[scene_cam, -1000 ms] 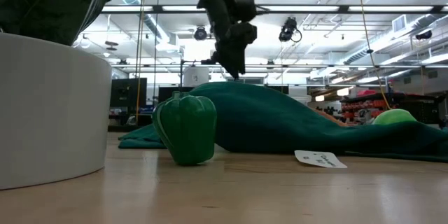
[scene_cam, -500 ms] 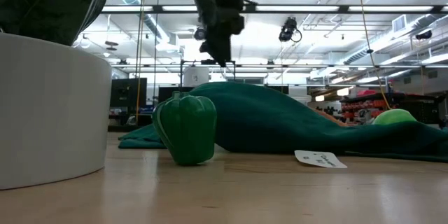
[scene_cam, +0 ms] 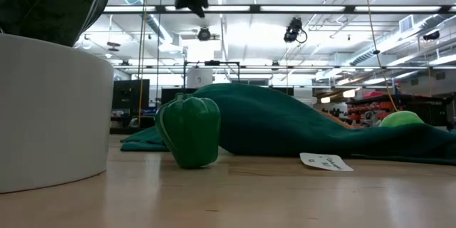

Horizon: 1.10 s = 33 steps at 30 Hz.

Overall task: Pick and placing Produce into tupperware
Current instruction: Put the yellow lemon into the transparent bin

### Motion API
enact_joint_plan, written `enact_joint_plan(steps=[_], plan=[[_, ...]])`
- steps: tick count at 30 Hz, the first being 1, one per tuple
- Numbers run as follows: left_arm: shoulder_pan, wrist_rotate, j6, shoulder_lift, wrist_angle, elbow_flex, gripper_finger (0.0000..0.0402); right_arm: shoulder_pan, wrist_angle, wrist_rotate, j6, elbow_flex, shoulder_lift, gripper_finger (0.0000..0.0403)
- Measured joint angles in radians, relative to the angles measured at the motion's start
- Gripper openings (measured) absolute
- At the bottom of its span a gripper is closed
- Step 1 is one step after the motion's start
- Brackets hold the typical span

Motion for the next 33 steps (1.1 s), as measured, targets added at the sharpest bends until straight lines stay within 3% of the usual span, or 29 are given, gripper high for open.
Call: enact_joint_plan(steps=[13,24,28,33], plan=[[-0.015,-0.062,-0.087,-0.215,-0.068,0.0,0.0178,-0.226,0.165,-0.215,-0.187,0.0,0.241,0.0261],[-0.055,-0.13,-0.12,-0.338,-0.067,-0.005,0.0176,-0.326,0.233,-0.341,-0.241,0.0,0.43,0.0261],[-0.055,-0.169,-0.125,-0.393,-0.058,-0.102,0.0173,-0.337,0.269,-0.362,-0.254,0.0,0.485,0.0261],[-0.055,-0.184,-0.149,-0.53,0.124,-0.402,0.0173,-0.353,0.315,-0.386,-0.255,0.0,0.524,0.0261]])
